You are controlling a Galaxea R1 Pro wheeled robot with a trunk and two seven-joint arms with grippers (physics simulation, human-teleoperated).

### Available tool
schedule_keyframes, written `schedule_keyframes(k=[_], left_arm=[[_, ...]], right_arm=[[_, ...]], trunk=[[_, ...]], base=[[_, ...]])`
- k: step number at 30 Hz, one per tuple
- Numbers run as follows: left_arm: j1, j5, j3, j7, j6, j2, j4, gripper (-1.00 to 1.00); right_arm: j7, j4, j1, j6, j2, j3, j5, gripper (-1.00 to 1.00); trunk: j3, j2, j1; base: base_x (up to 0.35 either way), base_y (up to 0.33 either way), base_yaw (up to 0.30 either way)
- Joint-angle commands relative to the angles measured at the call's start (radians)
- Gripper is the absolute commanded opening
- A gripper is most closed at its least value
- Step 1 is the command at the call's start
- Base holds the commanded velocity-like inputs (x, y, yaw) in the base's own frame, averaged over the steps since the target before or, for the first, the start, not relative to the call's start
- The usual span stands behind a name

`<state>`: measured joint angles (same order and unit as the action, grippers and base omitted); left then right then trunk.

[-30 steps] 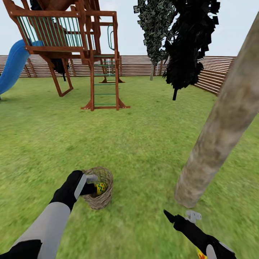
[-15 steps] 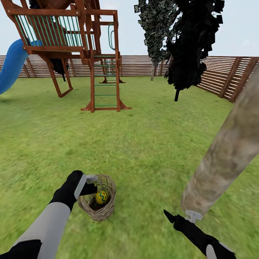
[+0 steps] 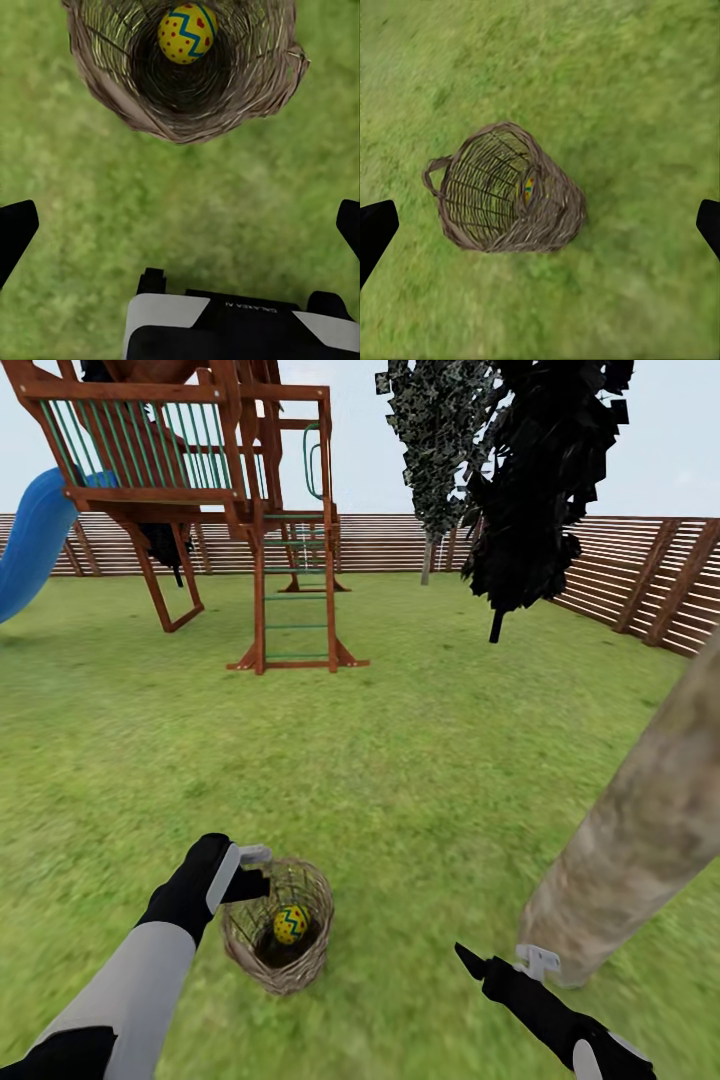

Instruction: Take the three Easter eggs out of the wicker basket on the lawn in the garden, then place them on the lawn next to a single tree (choose any tree) so that all three eggs are next to the same tree and none are left in the basket.

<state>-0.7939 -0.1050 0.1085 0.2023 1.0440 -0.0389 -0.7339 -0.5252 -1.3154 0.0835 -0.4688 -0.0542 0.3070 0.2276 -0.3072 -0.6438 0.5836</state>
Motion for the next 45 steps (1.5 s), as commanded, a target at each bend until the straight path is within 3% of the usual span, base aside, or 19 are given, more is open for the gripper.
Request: schedule_keyframes(k=[1, 16, 45], left_arm=[[-0.001, -0.011, 0.003, 0.009, 0.003, -0.001, -0.001, 1.0], [-0.001, -0.011, 0.003, -0.004, 0.003, 0.0, -0.006, 1.0], [0.001, -0.01, 0.002, -0.018, 0.003, 0.0, -0.008, 1.0]], right_arm=[[-0.003, -0.001, 0.001, -0.008, -0.001, 0.003, 0.007, 1.0], [-0.003, -0.001, 0.001, -0.01, -0.001, 0.003, 0.007, 1.0], [-0.001, -0.001, 0.001, -0.011, -0.001, 0.003, 0.007, 1.0]], trunk=[[-0.001, -0.001, 0.001], [-0.001, -0.001, 0.001], [-0.001, -0.001, 0.001]], base=[[0.166, -0.05, 0.0], [0.167, -0.05, 0.0], [0.091, 0.048, 0.0]])
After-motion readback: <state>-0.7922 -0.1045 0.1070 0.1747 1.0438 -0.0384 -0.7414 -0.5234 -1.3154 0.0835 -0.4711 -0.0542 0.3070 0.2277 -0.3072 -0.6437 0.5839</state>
